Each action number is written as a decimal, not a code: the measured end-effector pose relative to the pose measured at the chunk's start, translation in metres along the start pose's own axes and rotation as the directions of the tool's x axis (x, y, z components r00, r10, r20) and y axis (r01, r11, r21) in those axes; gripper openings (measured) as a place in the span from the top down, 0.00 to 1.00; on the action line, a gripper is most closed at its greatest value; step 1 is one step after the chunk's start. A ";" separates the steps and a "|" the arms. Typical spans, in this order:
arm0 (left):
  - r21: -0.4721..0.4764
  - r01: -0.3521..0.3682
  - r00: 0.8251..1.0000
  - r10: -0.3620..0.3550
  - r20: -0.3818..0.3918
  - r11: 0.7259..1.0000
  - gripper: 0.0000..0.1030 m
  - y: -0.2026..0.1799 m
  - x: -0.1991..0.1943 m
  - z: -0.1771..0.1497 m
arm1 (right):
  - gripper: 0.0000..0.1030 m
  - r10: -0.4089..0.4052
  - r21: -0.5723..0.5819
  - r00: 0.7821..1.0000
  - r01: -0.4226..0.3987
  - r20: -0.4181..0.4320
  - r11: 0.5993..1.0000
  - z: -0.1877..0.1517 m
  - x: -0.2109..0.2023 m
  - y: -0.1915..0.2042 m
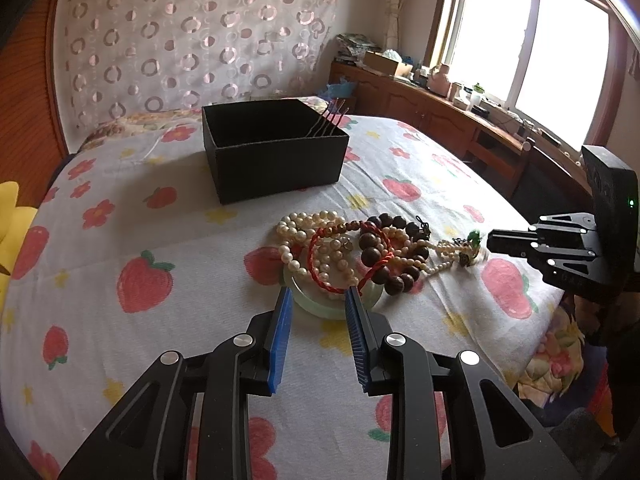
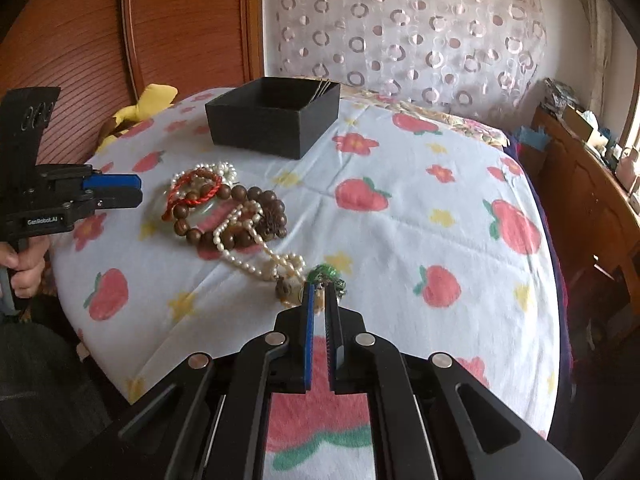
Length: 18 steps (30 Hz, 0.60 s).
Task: Organize jewelry
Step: 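Grasp the green-pendant necklace with the right tool and lift it from the tangle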
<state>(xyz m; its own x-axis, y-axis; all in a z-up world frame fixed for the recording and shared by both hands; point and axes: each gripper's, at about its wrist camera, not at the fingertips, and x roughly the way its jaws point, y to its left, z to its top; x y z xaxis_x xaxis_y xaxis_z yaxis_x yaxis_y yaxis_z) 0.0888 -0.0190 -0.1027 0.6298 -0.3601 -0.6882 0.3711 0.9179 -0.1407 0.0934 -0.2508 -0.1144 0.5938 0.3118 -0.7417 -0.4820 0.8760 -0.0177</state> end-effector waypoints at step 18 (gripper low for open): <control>0.066 0.023 1.000 -0.023 0.002 0.998 0.75 -0.028 0.002 0.009 | 0.75 0.102 0.121 0.994 -0.097 -0.034 0.988 0.012 0.035 -0.021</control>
<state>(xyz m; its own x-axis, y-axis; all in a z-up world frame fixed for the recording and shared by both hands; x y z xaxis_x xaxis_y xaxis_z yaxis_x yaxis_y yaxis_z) 0.0861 -0.0466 -0.0939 0.6228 -0.3816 -0.6830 0.4298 0.8963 -0.1089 0.1322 -0.2535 -0.1318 0.5193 0.3863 -0.7623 -0.4559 0.8797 0.1352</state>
